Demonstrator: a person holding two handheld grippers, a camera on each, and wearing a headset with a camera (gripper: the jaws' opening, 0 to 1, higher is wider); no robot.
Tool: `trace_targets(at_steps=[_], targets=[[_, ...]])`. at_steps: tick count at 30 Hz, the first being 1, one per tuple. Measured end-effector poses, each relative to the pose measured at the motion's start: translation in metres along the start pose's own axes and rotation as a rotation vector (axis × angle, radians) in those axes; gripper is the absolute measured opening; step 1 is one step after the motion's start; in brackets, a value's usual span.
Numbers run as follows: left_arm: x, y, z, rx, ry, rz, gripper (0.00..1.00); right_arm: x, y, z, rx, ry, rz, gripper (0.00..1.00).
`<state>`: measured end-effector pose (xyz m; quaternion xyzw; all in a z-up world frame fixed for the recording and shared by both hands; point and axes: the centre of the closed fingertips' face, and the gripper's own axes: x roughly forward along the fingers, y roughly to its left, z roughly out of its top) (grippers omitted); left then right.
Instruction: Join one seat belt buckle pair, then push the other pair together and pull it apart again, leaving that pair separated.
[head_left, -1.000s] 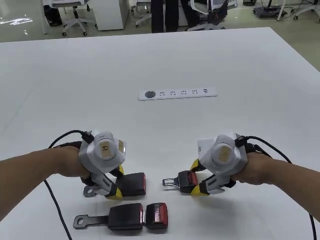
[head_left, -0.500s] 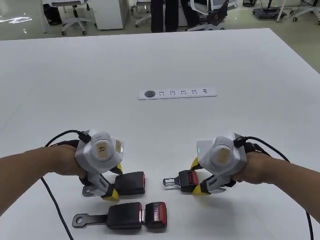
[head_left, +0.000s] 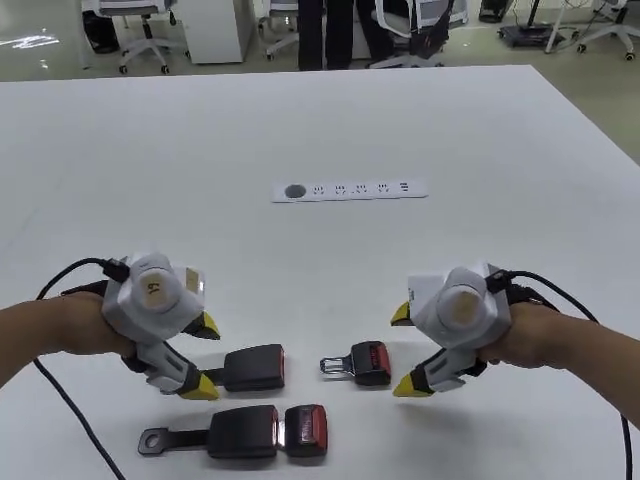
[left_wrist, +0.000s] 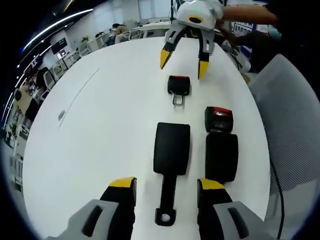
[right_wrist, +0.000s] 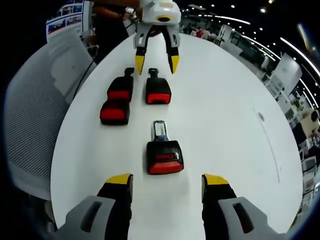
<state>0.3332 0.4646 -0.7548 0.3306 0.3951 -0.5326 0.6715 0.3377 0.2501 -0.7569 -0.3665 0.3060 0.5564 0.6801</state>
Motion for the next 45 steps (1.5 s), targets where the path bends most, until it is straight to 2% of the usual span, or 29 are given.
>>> trace_targets(at_steps=[2,5,11,14,17,20,24,28,32,36,37,39,40,42,45], targets=[[-0.001,0.0,-0.008,-0.016,-0.011,0.002,0.51,-0.004,-0.001,-0.002,0.007,-0.006,-0.011,0.54],[-0.007,-0.005,-0.01,-0.054,-0.034,0.005,0.54,-0.007,-0.001,-0.006,0.017,-0.016,-0.022,0.55],[-0.017,-0.016,-0.018,-0.102,-0.062,0.02,0.58,-0.015,0.008,-0.011,0.03,-0.026,-0.035,0.58],[-0.024,-0.02,-0.02,-0.142,-0.095,0.038,0.6,-0.019,0.009,-0.013,0.046,-0.036,-0.051,0.6],[-0.028,-0.023,-0.028,-0.17,-0.116,0.057,0.61,-0.025,0.013,-0.015,0.057,-0.046,-0.062,0.61],[-0.035,-0.028,-0.032,-0.211,-0.159,0.077,0.63,-0.029,0.016,-0.017,0.08,-0.062,-0.081,0.63],[-0.043,-0.038,-0.04,-0.243,-0.2,0.101,0.64,-0.034,0.022,-0.017,0.106,-0.091,-0.1,0.66],[-0.047,-0.053,-0.042,-0.284,-0.243,0.127,0.65,-0.037,0.027,-0.017,0.141,-0.125,-0.124,0.67],[-0.053,-0.055,-0.053,-0.335,-0.291,0.184,0.66,-0.042,0.033,-0.016,0.187,-0.162,-0.153,0.7],[-0.058,-0.061,-0.048,-0.365,-0.349,0.244,0.66,-0.046,0.044,-0.012,0.23,-0.2,-0.174,0.72],[-0.06,-0.062,-0.052,-0.374,-0.361,0.255,0.66,-0.046,0.047,-0.012,0.242,-0.205,-0.179,0.72],[-0.061,-0.071,-0.047,-0.388,-0.39,0.27,0.68,-0.048,0.053,-0.011,0.272,-0.222,-0.194,0.73],[-0.061,-0.072,-0.047,-0.392,-0.396,0.273,0.68,-0.051,0.054,-0.008,0.282,-0.246,-0.228,0.72],[-0.061,-0.077,-0.047,-0.402,-0.412,0.285,0.7,-0.053,0.059,-0.005,0.316,-0.28,-0.249,0.74],[-0.062,-0.082,-0.043,-0.435,-0.443,0.322,0.73,-0.055,0.062,-0.007,0.335,-0.301,-0.285,0.76]])
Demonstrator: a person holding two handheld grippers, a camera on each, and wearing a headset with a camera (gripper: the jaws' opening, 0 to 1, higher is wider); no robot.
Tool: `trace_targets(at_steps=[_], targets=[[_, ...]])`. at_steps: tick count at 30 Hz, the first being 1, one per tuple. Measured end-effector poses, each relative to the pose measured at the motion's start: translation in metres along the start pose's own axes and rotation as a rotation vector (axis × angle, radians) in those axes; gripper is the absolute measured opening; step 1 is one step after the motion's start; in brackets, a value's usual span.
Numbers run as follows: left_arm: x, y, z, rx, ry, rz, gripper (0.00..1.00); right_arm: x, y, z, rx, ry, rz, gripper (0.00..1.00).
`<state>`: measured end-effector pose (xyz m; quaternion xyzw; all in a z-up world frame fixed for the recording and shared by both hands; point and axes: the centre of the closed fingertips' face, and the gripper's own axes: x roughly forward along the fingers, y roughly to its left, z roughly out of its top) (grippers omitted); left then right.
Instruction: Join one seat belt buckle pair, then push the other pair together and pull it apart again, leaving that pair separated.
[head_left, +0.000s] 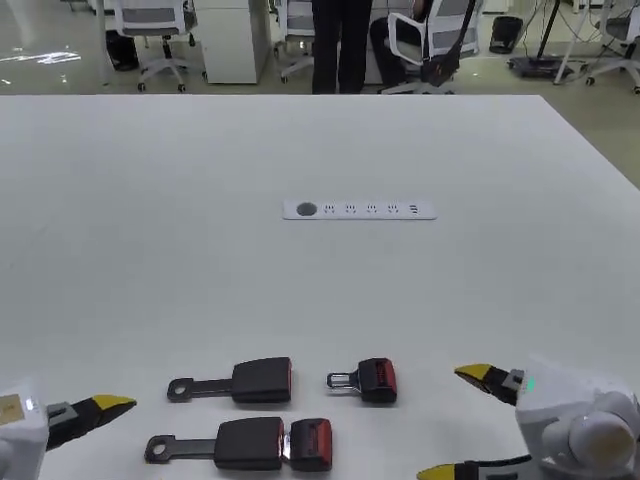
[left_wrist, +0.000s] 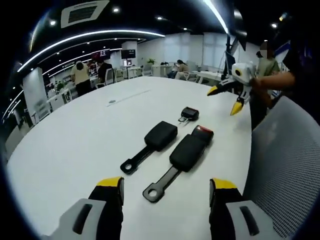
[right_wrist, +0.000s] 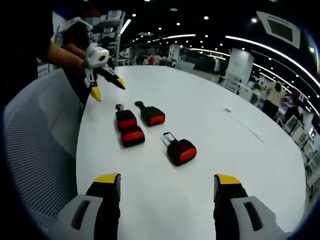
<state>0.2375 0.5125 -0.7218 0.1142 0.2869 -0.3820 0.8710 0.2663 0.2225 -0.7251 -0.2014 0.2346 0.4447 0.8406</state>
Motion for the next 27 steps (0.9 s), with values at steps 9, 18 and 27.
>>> trace_targets(at_steps=[9,18,27], targets=[[-0.001,-0.014,-0.011,-0.017,-0.056,0.021,0.84,-0.004,0.019,0.009,0.102,-0.072,-0.044,0.93],[-0.002,-0.009,-0.008,-0.054,-0.096,0.062,1.0,-0.003,0.032,0.013,0.118,-0.114,-0.059,0.99],[-0.002,-0.018,-0.002,-0.02,-0.107,0.055,1.0,-0.004,0.038,0.013,0.133,-0.119,-0.061,0.99]])
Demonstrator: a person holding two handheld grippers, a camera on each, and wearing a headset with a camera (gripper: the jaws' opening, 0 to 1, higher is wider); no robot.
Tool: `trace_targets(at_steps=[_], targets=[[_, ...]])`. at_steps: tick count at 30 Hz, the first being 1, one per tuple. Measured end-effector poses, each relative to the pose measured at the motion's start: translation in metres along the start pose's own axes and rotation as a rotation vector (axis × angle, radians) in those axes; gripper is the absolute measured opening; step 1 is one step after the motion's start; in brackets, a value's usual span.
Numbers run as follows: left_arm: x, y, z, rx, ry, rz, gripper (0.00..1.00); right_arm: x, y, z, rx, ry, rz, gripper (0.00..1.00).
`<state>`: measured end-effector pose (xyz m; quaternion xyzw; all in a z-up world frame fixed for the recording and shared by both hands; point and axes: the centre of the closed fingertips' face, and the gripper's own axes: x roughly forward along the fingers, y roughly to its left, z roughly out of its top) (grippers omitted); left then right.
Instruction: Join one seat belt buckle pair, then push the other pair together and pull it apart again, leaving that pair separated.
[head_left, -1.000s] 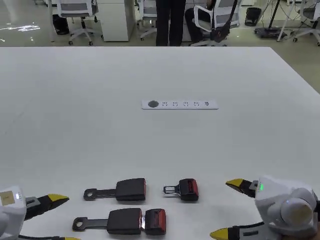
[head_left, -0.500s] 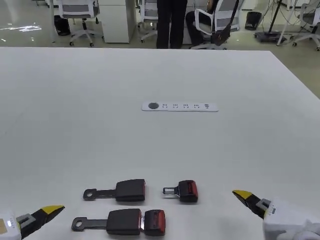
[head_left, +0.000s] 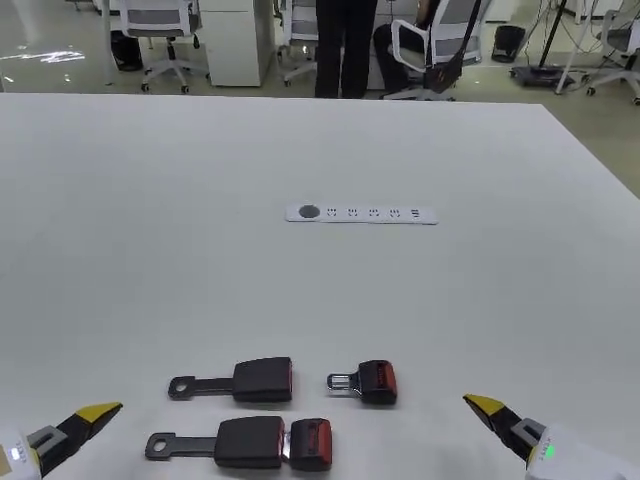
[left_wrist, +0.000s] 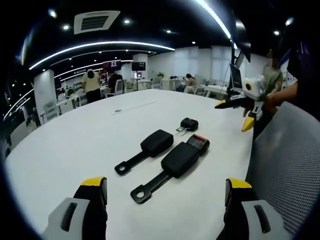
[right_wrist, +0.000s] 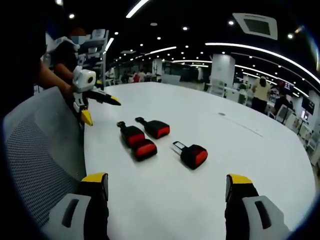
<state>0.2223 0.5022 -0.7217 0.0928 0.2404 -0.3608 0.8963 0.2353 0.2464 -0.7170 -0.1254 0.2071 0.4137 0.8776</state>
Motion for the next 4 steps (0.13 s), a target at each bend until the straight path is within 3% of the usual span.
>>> trace_targets(at_steps=[4], targets=[[0.0012,-0.0024,0.0014,0.003,0.002,-0.001,1.0,-0.0004,-0.0001,-0.001,-0.005,0.003,-0.001,0.99]])
